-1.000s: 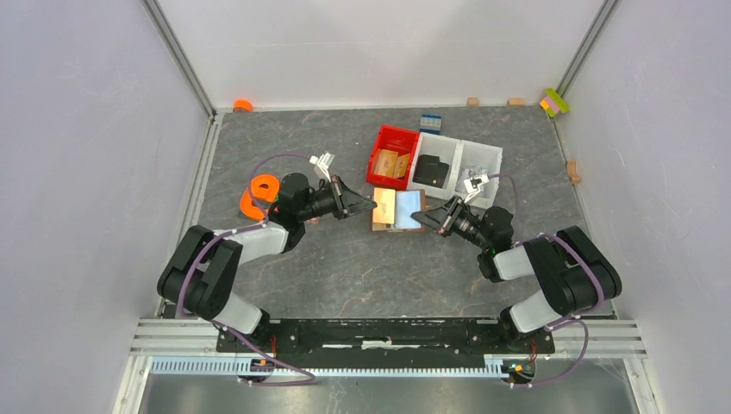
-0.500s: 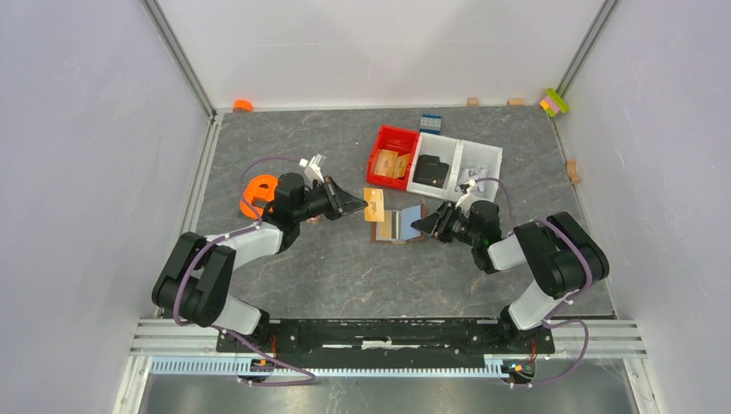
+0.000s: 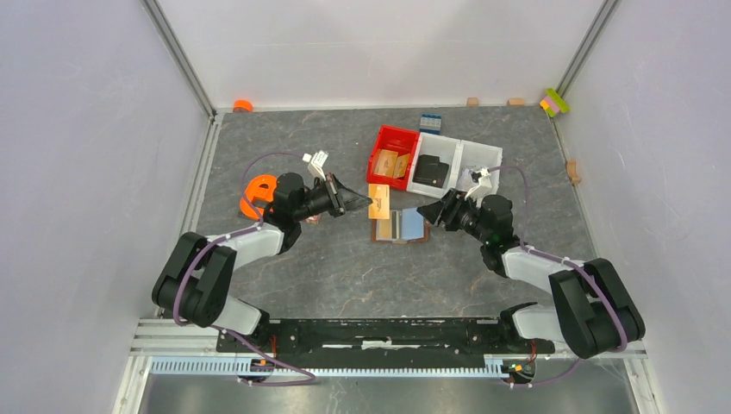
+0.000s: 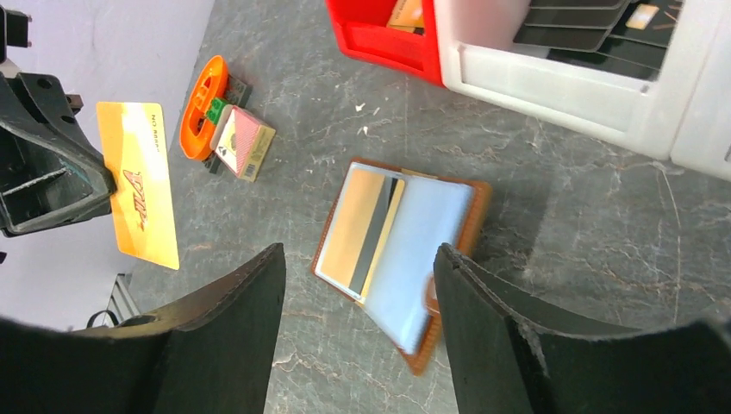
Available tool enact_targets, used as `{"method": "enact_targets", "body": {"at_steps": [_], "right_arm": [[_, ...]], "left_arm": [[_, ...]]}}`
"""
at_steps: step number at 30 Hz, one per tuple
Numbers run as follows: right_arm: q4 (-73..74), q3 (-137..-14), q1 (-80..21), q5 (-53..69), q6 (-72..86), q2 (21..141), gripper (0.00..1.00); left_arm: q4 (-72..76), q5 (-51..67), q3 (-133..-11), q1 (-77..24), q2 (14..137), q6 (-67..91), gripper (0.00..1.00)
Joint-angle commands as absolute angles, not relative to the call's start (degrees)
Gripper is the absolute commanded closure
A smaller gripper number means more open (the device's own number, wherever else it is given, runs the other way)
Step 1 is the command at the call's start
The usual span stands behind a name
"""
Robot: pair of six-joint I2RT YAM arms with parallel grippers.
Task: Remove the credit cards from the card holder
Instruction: Place the credit card in the storage box.
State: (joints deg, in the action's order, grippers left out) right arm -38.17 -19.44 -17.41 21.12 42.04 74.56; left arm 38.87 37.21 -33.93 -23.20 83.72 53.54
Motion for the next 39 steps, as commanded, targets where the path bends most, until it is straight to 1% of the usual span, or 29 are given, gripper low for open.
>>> {"method": "enact_targets", "body": {"at_steps": [1, 6, 13, 17, 19, 22, 27, 32, 35, 39], "right_arm": [[-38.4, -21.9, -18.4, 23.8, 38.7, 73.3, 0.31], [-48.3, -22.5, -21.2, 31.3, 41.3, 75.5, 0.32], [-62.6, -21.3, -24.0, 36.4, 46.2, 77.0, 0.35], [-64.6, -21.0, -24.9, 36.6, 46.5, 76.8, 0.37], [-65.1, -21.1, -25.0, 36.7, 46.8, 77.1, 0.40], [-66.0, -21.3, -25.2, 37.1, 47.7, 77.8, 0.47], [-69.3, -21.3, -25.2, 38.2, 50.3, 79.8, 0.53], [-71.1, -21.4, -25.2, 38.9, 51.5, 81.0, 0.63], [-71.2, -21.4, -25.2, 39.0, 51.6, 81.1, 0.73], [-71.8, -21.3, -25.2, 39.2, 52.1, 81.3, 0.92]], "left_arm": [[49.4, 41.3, -33.2, -24.0, 84.0, 56.3, 0.98], [54.0, 43.2, -33.3, -24.7, 85.3, 58.7, 0.98], [54.7, 43.7, -33.7, -25.0, 86.0, 59.3, 0.98], [55.2, 44.1, -33.9, -25.3, 86.5, 59.7, 0.98], [55.7, 44.5, -34.1, -25.6, 87.0, 60.1, 0.98], [57.2, 45.2, -34.5, -26.2, 87.9, 61.1, 0.98], [59.3, 46.1, -34.8, -26.7, 89.0, 62.4, 0.98], [59.9, 46.5, -35.0, -26.8, 89.2, 62.6, 0.98], [59.8, 46.5, -35.0, -26.9, 89.3, 62.6, 0.98], [59.7, 46.6, -35.1, -27.0, 89.4, 62.5, 0.97]]}}
